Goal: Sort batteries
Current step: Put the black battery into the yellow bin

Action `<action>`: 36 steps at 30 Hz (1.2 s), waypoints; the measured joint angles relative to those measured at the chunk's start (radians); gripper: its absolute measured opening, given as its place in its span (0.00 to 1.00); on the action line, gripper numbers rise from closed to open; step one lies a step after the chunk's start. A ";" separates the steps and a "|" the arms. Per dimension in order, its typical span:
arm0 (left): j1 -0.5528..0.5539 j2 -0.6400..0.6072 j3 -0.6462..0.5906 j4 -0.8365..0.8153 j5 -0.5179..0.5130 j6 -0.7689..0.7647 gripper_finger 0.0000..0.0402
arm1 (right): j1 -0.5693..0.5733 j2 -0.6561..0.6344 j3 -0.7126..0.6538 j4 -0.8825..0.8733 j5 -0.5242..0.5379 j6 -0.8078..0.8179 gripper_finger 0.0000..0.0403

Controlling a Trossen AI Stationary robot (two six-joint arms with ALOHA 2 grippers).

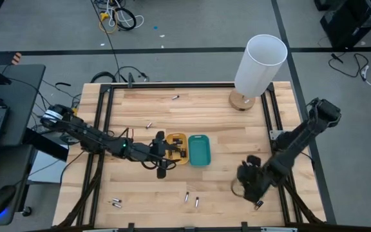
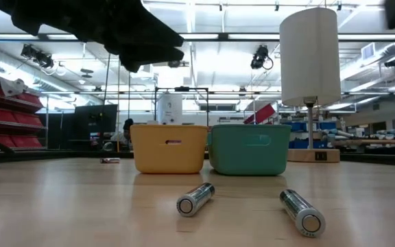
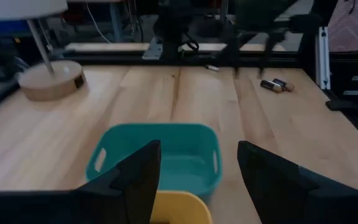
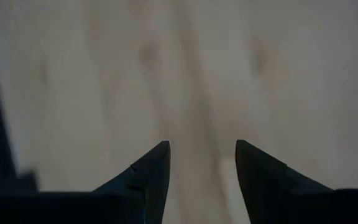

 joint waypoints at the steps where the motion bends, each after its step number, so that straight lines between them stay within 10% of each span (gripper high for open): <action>1: 0.005 0.000 0.000 0.010 0.000 0.011 0.57 | 0.030 0.007 0.002 0.003 -0.011 0.006 0.41; 26: 0.058 0.000 0.000 0.059 0.022 0.062 0.57 | 0.196 0.216 0.008 0.018 -0.281 -0.025 0.28; 36: 0.057 0.000 0.000 0.058 0.025 0.059 0.57 | 0.199 0.239 0.003 -0.044 -0.185 -0.014 0.28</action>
